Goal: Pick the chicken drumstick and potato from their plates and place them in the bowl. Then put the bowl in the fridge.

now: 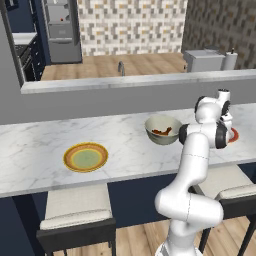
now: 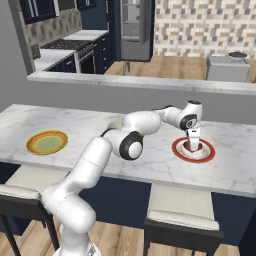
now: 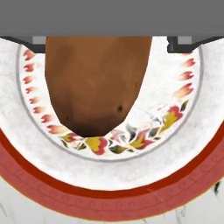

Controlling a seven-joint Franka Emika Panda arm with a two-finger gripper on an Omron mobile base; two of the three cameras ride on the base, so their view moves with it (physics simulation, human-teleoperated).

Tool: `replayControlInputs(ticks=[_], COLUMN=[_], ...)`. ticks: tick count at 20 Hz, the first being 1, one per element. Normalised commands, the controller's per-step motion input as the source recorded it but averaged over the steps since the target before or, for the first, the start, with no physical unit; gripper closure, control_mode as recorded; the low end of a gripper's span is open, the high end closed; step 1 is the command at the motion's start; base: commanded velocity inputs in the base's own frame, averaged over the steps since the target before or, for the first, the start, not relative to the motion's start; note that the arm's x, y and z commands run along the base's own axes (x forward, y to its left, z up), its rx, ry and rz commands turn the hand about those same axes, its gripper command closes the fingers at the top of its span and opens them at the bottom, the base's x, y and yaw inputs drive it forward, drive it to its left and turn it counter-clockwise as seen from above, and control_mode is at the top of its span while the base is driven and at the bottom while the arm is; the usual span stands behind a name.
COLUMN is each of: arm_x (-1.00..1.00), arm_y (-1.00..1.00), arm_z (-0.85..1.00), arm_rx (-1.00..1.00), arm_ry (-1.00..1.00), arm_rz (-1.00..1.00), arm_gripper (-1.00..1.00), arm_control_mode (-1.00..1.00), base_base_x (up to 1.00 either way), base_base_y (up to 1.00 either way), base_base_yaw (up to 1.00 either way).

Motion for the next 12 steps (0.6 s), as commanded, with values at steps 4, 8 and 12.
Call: replayControlInputs(ticks=[4, 8, 12], arm_x=[-0.01, -0.12, -0.2], arm_y=[0.08, 0.01, 0.12], arm_z=[-0.23, 0.05, 0.27], arm_rx=[0.0, 0.0, 0.0], arm_ry=[-0.02, -0.04, -0.04], arm_rz=[0.0, 0.01, 0.1], arm_gripper=[1.0, 1.0, 1.0], arm_control_mode=[-1.0, -1.0, -1.0], base_base_x=[0.0, 0.0, 0.0], base_base_y=[0.0, 0.0, 0.0], base_base_yaw=[0.0, 0.0, 0.0])
